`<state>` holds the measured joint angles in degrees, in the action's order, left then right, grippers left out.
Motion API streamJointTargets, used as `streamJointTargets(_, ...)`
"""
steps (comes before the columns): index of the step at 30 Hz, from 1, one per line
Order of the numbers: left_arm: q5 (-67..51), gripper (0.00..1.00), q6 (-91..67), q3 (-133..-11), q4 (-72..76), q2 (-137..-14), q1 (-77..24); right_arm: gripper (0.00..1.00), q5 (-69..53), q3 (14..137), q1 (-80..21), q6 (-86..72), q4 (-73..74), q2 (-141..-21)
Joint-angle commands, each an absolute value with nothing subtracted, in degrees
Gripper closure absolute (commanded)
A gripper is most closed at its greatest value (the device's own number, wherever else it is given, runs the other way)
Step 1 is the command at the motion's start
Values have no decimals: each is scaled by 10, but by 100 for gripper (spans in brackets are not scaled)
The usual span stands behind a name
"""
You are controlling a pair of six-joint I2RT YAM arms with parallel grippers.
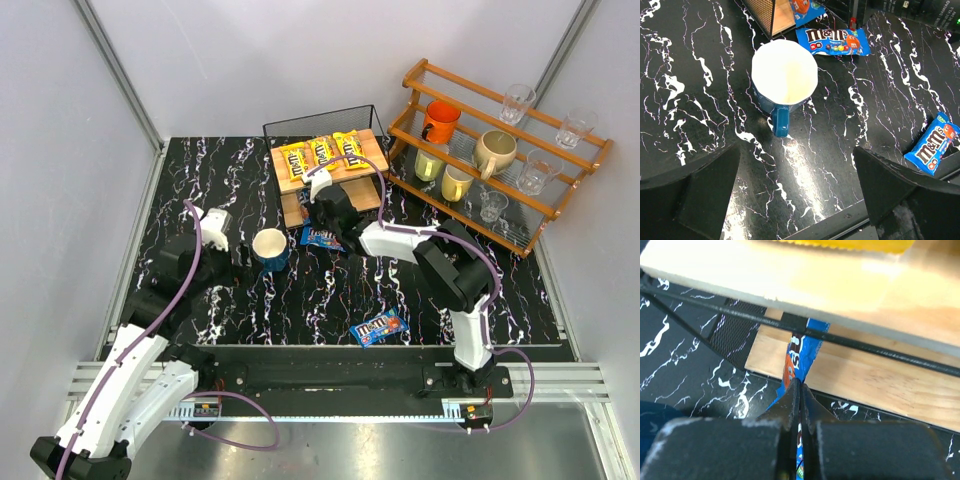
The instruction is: Place and organize the candy bags onto the shelf
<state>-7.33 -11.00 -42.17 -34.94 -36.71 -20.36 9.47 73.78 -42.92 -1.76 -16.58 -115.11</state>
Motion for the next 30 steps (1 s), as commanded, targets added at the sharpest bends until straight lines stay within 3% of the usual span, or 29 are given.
streamJointTargets(1,-87,1,-113,-424,-322,-359,-206,100,122,737,-421,-12,-260,-1160)
streamJointTargets(27,-91,1,-112,-423,-320,-367,-206,100,63,787,-405,-6,-240,-1216)
streamJointTargets(30,-91,1,-112,-424,-320,-372,-206,89,65,794,-403,-4,-235,-1220)
